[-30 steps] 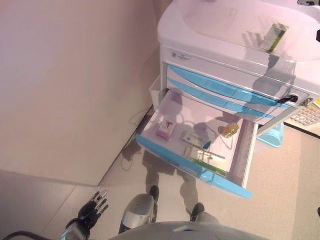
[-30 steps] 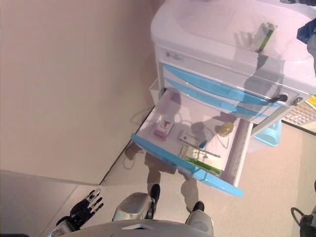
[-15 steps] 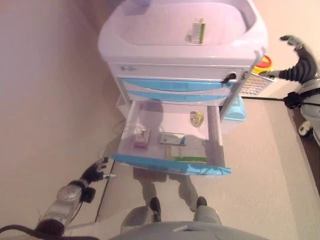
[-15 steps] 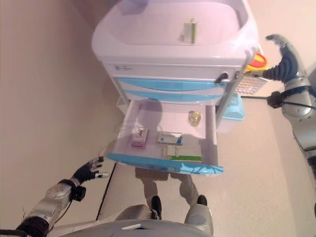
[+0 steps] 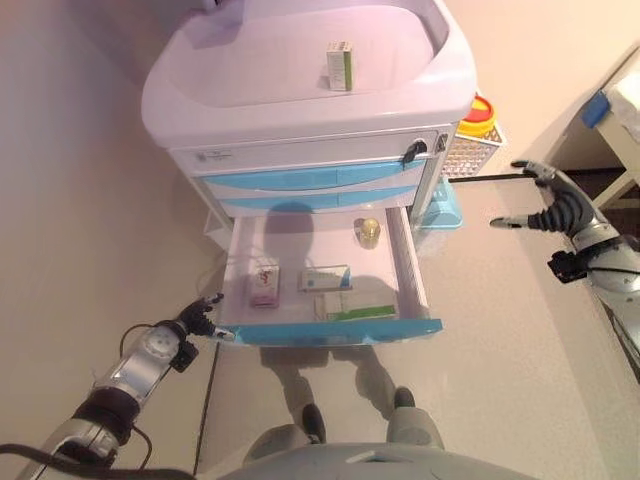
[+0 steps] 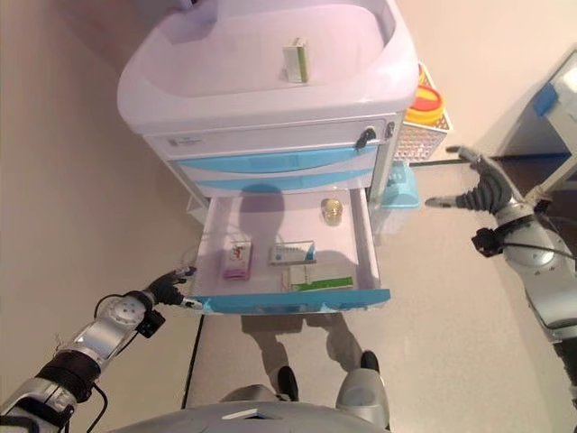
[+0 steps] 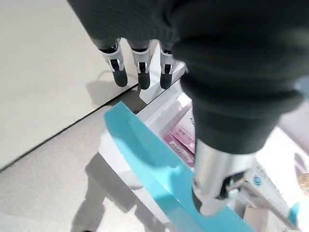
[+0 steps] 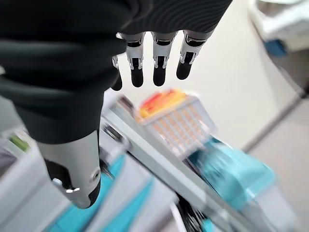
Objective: Open the drawer and pick up the medicine
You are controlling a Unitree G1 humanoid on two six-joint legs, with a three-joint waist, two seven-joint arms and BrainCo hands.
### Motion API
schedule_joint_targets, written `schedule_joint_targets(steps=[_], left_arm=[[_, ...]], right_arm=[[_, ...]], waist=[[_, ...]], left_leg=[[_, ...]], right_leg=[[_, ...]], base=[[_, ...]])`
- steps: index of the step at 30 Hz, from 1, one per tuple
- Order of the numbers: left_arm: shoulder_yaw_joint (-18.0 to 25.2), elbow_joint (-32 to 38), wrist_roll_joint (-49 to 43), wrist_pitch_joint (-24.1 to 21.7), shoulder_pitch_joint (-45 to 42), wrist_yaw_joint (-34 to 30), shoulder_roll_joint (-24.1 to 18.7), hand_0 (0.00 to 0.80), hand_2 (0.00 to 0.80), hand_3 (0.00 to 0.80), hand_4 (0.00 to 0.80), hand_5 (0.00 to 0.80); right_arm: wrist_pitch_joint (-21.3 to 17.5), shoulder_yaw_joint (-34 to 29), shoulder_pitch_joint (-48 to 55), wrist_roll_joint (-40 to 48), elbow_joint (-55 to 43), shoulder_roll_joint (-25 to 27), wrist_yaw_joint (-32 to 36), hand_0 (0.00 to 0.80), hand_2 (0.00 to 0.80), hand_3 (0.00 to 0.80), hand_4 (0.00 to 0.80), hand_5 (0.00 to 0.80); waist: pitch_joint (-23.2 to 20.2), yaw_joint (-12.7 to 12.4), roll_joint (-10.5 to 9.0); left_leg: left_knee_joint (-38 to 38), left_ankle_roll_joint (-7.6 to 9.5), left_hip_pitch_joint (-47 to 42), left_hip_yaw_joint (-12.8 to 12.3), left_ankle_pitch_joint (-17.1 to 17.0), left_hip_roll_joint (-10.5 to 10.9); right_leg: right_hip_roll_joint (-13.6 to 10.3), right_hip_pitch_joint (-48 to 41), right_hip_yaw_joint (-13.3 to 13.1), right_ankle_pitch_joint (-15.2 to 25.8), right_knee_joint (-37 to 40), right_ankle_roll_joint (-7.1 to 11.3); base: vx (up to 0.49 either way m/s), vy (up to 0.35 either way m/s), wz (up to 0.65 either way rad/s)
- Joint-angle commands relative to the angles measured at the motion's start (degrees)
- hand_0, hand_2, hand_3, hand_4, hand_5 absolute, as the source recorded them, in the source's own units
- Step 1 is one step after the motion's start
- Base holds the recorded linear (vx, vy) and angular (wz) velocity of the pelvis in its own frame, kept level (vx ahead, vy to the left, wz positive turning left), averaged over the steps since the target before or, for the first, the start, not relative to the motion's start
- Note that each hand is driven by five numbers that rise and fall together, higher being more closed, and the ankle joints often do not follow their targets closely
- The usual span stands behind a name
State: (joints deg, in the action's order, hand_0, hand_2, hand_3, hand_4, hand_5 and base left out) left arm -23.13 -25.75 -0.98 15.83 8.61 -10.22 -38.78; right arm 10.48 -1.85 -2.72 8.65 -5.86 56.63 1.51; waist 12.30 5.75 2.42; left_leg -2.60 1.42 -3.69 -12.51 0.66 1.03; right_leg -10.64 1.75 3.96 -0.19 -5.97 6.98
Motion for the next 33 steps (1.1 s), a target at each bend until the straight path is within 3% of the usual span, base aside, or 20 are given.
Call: schedule_joint_targets(steps=[1, 4, 8, 9, 10, 14, 20, 25, 29, 31, 33], left_arm=[[-5.79, -1.21, -2.8, 4.29, 1.4, 0.77, 4.57, 0.0, 0.0, 0.0, 0.0, 0.0], [-2.32, -4.18, 0.22, 3.26, 1.37, 10.71, 5.82, 0.0, 0.0, 0.0, 0.0, 0.0], [8.22, -2.28, 10.69, -5.71, -2.27, 20.63, 4.5, 0.0, 0.0, 0.0, 0.0, 0.0], [9.3, -1.6, 12.32, -7.58, -3.07, 21.59, 4.36, 0.0, 0.0, 0.0, 0.0, 0.0], [12.65, 1.02, 16.79, -13.53, -5.16, 22.22, 4.41, 0.0, 0.0, 0.0, 0.0, 0.0], [22.0, 11.04, 25.64, -24.8, -10.64, 20.96, 5.61, 0.0, 0.0, 0.0, 0.0, 0.0], [29.34, 19.44, 31.31, -33.06, -13.9, 19.57, 7.16, 0.0, 0.0, 0.0, 0.0, 0.0], [32.52, 23.9, 33.65, -37.26, -15.73, 19.06, 9.05, 0.0, 0.0, 0.0, 0.0, 0.0], [33.8, 24.41, 31.77, -36.87, -17.63, 19.77, 9.94, 0.0, 0.0, 0.0, 0.0, 0.0], [34.26, 24.25, 27.25, -34.7, -19.03, 20.9, 9.36, 0.0, 0.0, 0.0, 0.0, 0.0], [34.28, 22.67, 22.54, -29.44, -20.73, 22.24, 8.23, 0.0, 0.0, 0.0, 0.0, 0.0]], right_arm=[[-1.08, -2.51, -1.85, 1.34, -2.12, -1.87, 1.17, 0.0, 0.0, 0.0, 0.0, 0.0], [-1.84, -2.98, 0.61, 0.88, -1.54, -4.26, 1.4, 0.0, 0.0, 0.0, 0.0, 0.0], [-2.42, -5.98, 6.54, 0.68, -0.99, -7.77, 1.62, 0.0, 0.0, 0.0, 0.0, 0.0], [-2.32, -6.25, 7.36, 0.33, -0.89, -8.19, 1.62, 0.0, 0.0, 0.0, 0.0, 0.0], [-3.37, -6.52, 9.52, -1.34, 0.22, -9.74, 1.34, 0.0, 0.0, 0.0, 0.0, 0.0], [-4.71, -6.46, 13.74, -1.04, 4.45, -14.08, 1.37, 0.0, 0.0, 0.0, 0.0, 0.0], [-5.82, -4.51, 15.29, -1.6, 10.45, -18.11, 0.89, 0.0, 0.0, 0.0, 0.0, 0.0], [-5.81, -3.23, 16.73, -3.1, 13.28, -20.94, 0.98, 0.0, 0.0, 0.0, 0.0, 0.0], [-6.15, -2.86, 17.53, -3.87, 14.73, -22.78, 0.44, 0.0, 0.0, 0.0, 0.0, 0.0], [-5.75, -3.23, 18.2, -3.85, 15.02, -22.98, 0.23, 0.0, 0.0, 0.0, 0.0, 0.0], [-5.23, -3.42, 18.85, -3.89, 15.44, -23.05, 0.4, 0.0, 0.0, 0.0, 0.0, 0.0]], waist=[[3.04, 1.37, -2.02], [3.56, 1.44, -2.52], [3.73, 0.58, -2.76], [3.66, 0.45, -2.8], [3.55, -0.1, -2.88], [3.3, -1.91, -3.41], [3.2, -3.8, -4.17], [3.15, -4.85, -4.79], [3.41, -5.43, -5.19], [3.61, -5.72, -5.25], [3.8, -5.83, -5.1]], left_leg=[[-6.87, -0.96, 2.72, 2.37, 4.78, -2.49], [-6.98, -1.12, 2.87, 2.24, 4.65, -2.7], [-6.14, -1.7, 3.09, 2.24, 3.74, -2.92], [-6.0, -1.75, 3.06, 2.3, 3.67, -2.9], [-5.8, -1.87, 3.09, 2.57, 3.55, -2.84], [-5.43, -1.96, 3.18, 3.79, 3.41, -2.55], [-5.31, -2.04, 3.08, 5.03, 3.56, -2.32], [-5.27, -2.05, 2.81, 6.03, 3.8, -2.27], [-5.64, -1.96, 2.93, 6.36, 3.97, -2.33], [-5.98, -1.94, 3.2, 6.48, 4.04, -2.38], [-6.14, -1.96, 3.41, 6.38, 4.0, -2.48]], right_leg=[[-2.33, 1.91, 0.83, -0.96, -6.59, 2.5], [-2.23, 1.81, 0.99, -0.81, -6.27, 2.63], [-2.32, 1.62, 1.63, -0.46, -5.57, 2.66], [-2.36, 1.58, 1.79, -0.5, -5.53, 2.71], [-2.46, 1.5, 2.04, -0.52, -5.41, 2.69], [-2.74, 1.19, 2.98, -0.6, -5.3, 2.5], [-2.95, 0.62, 4.24, -1.05, -5.56, 2.07], [-2.98, 0.12, 4.59, -1.27, -5.57, 1.94], [-2.94, -0.03, 4.68, -1.23, -5.55, 1.95], [-2.9, 0.04, 4.68, -1.15, -5.54, 1.99], [-2.88, 0.15, 4.7, -1.02, -5.44, 2.06]], base=[[-0.042, -0.056, -0.04], [-0.041, -0.06, -0.05], [-0.027, -0.036, -0.03], [-0.012, -0.03, -0.04], [0.001, -0.023, -0.04], [0.01, -0.039, -0.01], [0.024, -0.034, 0.12], [0.033, -0.04, 0.07], [0.019, -0.047, 0.05], [0.002, -0.045, 0.01], [-0.003, -0.017, 0.0]])
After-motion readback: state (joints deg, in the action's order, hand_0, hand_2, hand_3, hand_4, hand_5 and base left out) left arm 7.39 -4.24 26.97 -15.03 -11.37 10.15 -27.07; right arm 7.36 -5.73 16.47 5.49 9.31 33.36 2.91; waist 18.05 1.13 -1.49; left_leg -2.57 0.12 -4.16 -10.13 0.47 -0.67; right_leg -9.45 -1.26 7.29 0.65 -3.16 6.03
